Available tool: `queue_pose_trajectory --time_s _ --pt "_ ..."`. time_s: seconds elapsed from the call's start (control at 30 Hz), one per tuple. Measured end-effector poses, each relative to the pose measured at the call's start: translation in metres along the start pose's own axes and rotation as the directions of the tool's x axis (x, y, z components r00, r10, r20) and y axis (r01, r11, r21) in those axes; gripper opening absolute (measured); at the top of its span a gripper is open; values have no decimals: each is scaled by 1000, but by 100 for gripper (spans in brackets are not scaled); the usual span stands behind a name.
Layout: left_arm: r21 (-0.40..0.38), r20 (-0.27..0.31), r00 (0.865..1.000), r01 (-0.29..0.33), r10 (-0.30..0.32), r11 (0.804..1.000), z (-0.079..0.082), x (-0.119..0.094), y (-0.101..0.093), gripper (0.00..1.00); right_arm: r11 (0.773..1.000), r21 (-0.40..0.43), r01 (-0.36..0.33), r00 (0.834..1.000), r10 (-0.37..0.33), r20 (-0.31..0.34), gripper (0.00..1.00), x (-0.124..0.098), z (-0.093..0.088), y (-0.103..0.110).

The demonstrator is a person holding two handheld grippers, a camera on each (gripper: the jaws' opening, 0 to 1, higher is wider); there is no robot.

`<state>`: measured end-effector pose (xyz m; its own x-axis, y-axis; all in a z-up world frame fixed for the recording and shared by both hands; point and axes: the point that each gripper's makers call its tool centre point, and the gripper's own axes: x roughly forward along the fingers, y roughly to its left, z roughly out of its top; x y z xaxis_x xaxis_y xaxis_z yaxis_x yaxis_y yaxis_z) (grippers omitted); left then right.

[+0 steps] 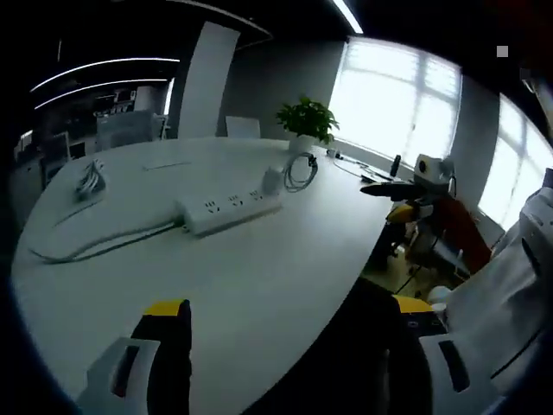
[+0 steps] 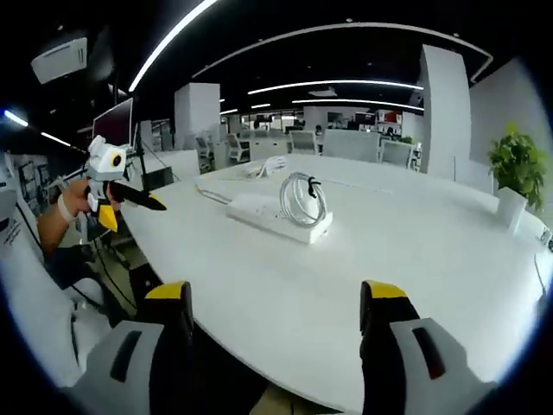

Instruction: Straighten the power strip on the desk, plug the charger into it

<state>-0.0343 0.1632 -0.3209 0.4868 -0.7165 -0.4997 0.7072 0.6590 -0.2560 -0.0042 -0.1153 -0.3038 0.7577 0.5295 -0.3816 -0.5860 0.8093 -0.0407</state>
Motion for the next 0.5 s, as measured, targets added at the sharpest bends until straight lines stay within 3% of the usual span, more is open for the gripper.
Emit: queue_pose_trajectory --time_s 0.23,0.5 --pt "3 17 995 -103 103 995 -7 -36 1 94 998 -13 68 998 -69 -3 77 -30 -6 -12" --pt "7 27 979 -202 202 979 -26 -70 0 94 990 29 138 990 -139 20 77 -63 -18 -18"
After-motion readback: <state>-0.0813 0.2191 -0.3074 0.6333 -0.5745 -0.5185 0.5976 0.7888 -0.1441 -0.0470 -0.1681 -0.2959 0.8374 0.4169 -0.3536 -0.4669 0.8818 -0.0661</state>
